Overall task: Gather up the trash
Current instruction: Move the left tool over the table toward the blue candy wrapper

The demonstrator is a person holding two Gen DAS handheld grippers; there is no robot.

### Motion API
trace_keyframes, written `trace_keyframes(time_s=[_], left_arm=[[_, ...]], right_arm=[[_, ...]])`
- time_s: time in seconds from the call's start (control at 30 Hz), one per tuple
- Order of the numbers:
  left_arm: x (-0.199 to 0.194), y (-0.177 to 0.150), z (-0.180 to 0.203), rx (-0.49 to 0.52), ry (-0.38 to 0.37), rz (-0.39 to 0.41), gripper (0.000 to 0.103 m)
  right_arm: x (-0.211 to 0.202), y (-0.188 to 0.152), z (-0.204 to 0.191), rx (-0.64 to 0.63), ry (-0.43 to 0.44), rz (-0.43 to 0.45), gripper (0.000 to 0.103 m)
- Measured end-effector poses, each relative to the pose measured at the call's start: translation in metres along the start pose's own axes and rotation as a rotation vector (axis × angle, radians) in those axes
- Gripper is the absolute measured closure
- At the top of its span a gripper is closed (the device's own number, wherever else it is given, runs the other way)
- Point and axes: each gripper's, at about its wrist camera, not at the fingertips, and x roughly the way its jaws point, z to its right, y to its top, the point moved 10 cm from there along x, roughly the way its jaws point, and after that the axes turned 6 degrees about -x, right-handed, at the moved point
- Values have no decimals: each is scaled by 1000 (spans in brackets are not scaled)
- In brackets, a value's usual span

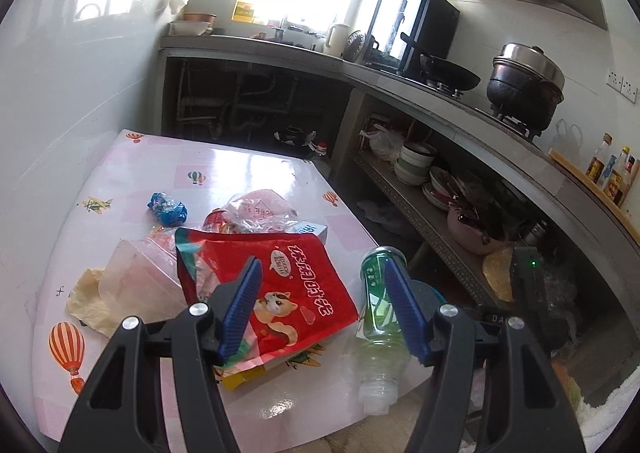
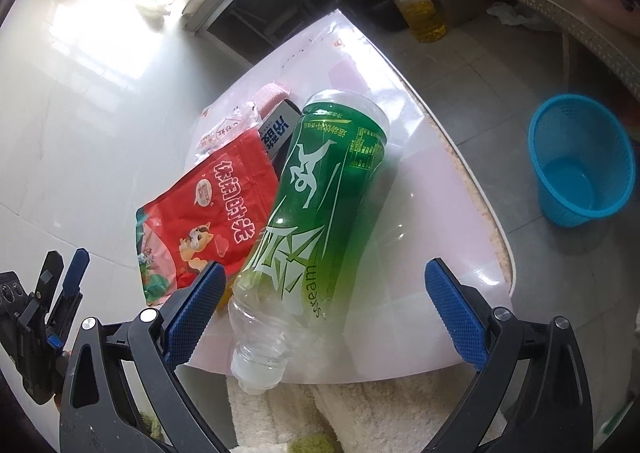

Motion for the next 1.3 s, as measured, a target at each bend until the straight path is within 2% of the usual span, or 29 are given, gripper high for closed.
trace_keyframes(time_s=[0.33, 0.7, 0.9, 1.03, 1.3], left_arm=[[1, 1, 2, -33, 3, -22, 41], [3, 31, -6, -53, 30, 7, 41], [6, 50, -19, -57, 72, 24, 41], [10, 57, -34, -78, 100, 13, 41], [19, 72, -69, -119, 140, 0, 41]], right_arm=[[-23, 10, 6, 6, -12, 41, 8], [-40, 46, -1, -37, -30, 85, 8], [-41, 73, -9, -72, -27, 104, 8], [-29, 94, -14, -83, 5, 77, 8], [12, 132, -45, -77, 130, -40, 8]])
